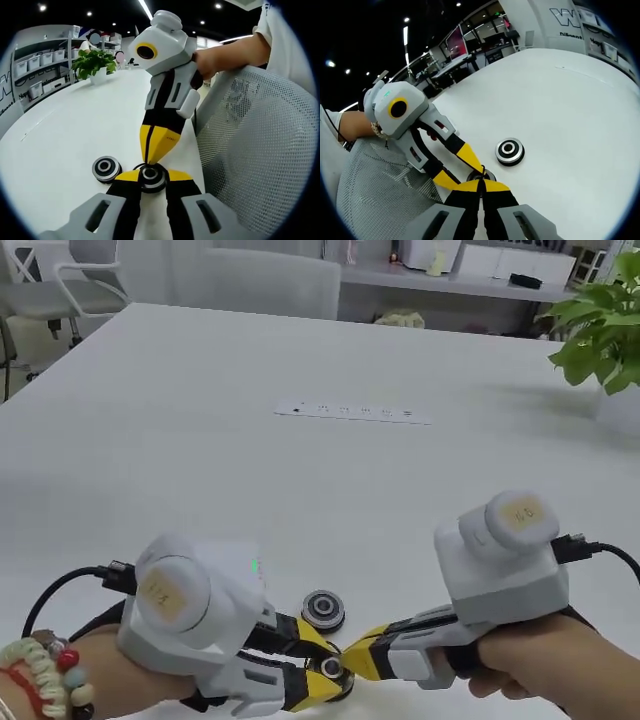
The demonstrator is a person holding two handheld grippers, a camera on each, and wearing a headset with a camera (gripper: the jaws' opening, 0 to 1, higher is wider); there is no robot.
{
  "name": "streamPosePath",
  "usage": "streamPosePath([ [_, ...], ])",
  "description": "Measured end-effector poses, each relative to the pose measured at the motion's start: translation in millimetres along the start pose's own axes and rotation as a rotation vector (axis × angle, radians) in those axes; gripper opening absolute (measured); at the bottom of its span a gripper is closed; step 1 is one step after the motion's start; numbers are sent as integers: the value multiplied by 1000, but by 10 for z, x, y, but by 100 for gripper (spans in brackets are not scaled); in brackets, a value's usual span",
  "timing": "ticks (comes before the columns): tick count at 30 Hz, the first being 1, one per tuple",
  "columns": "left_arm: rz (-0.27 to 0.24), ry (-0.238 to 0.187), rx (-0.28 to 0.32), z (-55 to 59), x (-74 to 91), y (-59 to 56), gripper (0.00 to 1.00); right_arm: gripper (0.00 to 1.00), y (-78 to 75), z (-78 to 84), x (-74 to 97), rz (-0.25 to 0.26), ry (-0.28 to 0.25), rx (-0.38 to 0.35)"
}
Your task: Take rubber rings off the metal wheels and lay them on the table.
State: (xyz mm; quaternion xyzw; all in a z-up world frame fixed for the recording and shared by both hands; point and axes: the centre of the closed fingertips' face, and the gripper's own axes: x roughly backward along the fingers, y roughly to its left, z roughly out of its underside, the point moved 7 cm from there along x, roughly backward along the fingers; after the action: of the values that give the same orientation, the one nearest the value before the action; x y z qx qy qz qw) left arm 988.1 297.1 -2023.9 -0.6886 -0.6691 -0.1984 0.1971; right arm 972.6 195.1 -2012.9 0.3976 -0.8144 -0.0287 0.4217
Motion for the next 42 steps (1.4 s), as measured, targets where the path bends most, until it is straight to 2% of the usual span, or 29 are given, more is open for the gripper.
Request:
streamPosePath([
  [5,9,6,5,-9,-4,-7,16,0,-2,-1,9,6,1,7],
  [12,38,39,23,-34,-6,-31,22,0,-12,4,23,17,2,13],
  [16,33,83,-32,-48,18,-52,25,0,-15,1,27,19,-3,12],
  [22,53,80,-45,-78,80,-48,31,0,-23,-22,41,20,-17,7],
  [24,49,76,-42,-98,120,-38,32,0,-28,-20,41,18,-19,-2],
  [27,25,40,-33,-157,191,-3,39,0,-46,-21,50,33,-15,6],
  [32,-16,12,-45,-240,319,59,41,0,-45,-88,103,34,-55,1],
  [33,-19,0,-40,-256,340,73,42,0,-47,-93,106,35,-58,0],
  [35,-35,-20,11,-282,378,111,45,0,-64,-111,118,38,-74,-10],
  [36,-39,-18,-2,-288,404,119,46,0,-70,-118,124,38,-80,-17],
  [39,-49,-26,-27,-311,475,118,44,0,-75,-138,141,46,-93,-16],
  [42,-37,-60,0,-371,539,113,40,0,-68,-163,160,38,-115,-31],
])
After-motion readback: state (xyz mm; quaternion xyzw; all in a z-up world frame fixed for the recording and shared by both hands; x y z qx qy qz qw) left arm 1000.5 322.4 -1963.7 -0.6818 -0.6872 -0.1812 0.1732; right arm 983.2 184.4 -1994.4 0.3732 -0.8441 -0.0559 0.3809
